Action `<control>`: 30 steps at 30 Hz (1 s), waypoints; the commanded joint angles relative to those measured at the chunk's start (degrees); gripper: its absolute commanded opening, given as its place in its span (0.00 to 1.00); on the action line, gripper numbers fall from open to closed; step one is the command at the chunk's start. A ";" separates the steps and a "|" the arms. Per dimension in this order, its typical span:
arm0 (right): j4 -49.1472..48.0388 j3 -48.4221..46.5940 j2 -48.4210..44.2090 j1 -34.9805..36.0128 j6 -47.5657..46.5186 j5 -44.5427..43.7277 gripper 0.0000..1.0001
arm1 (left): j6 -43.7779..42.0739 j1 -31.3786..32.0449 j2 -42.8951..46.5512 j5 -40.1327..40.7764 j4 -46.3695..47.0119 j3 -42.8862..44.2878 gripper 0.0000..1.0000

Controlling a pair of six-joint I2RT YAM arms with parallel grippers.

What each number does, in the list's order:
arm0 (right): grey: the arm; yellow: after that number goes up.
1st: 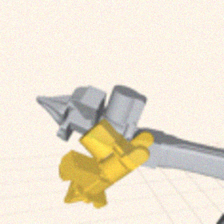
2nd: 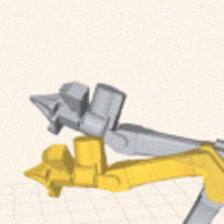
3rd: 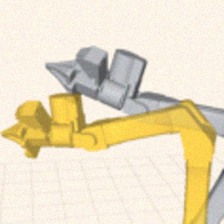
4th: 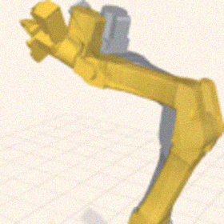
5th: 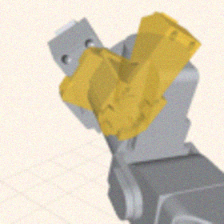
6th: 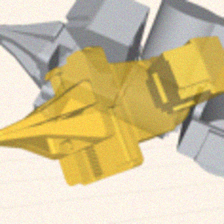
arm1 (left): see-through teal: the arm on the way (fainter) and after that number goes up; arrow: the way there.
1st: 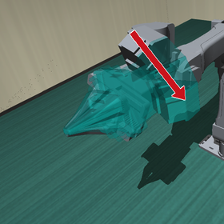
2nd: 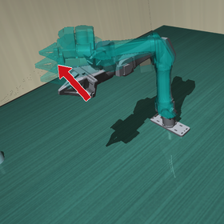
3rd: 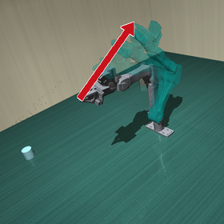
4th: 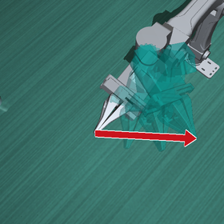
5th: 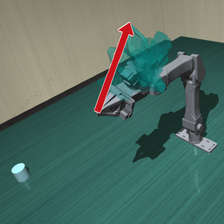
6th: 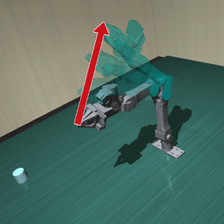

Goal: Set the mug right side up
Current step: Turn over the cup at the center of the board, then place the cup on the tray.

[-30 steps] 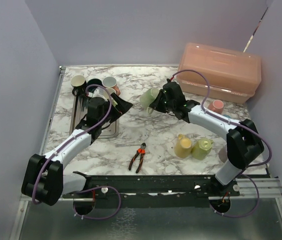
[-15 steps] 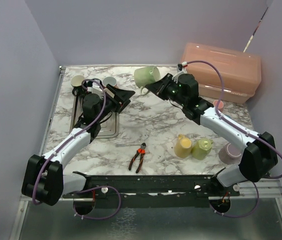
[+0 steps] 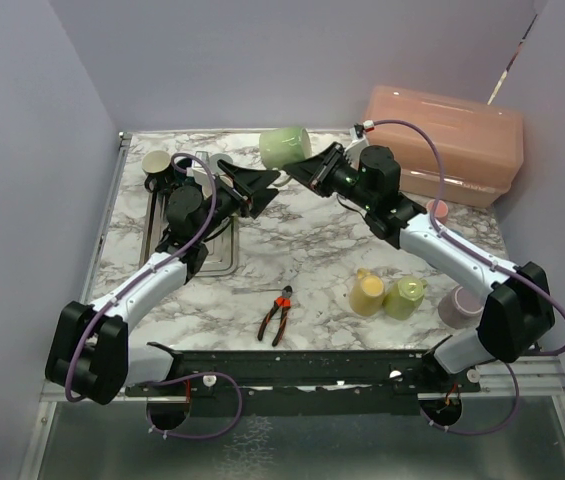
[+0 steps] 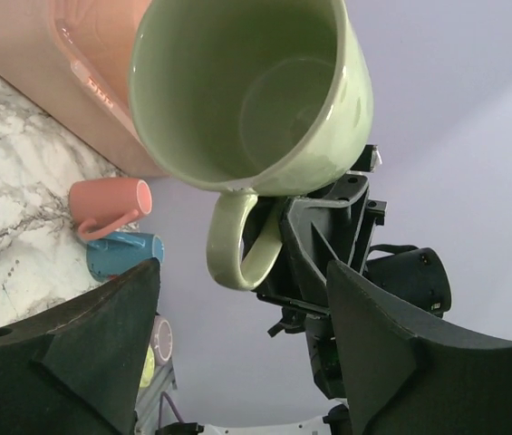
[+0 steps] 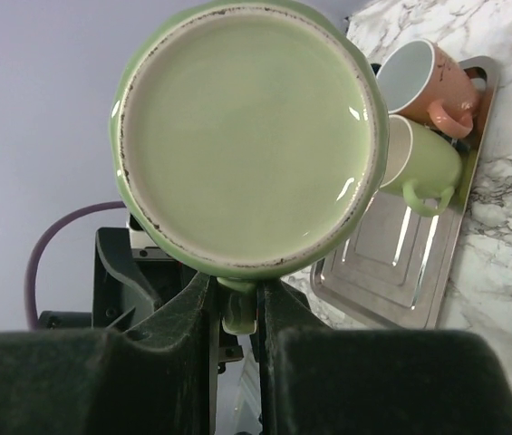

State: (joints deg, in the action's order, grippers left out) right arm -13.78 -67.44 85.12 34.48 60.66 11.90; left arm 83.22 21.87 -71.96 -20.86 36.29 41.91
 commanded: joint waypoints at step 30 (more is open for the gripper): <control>-8.53 1.45 1.25 -0.20 4.58 10.55 0.01 | 4.42 -0.53 -4.66 -4.90 15.66 3.79 0.00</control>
State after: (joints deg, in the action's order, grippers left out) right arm -19.59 -66.52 85.80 33.78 66.06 19.53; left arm 88.99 21.65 -76.95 -24.03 45.80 43.31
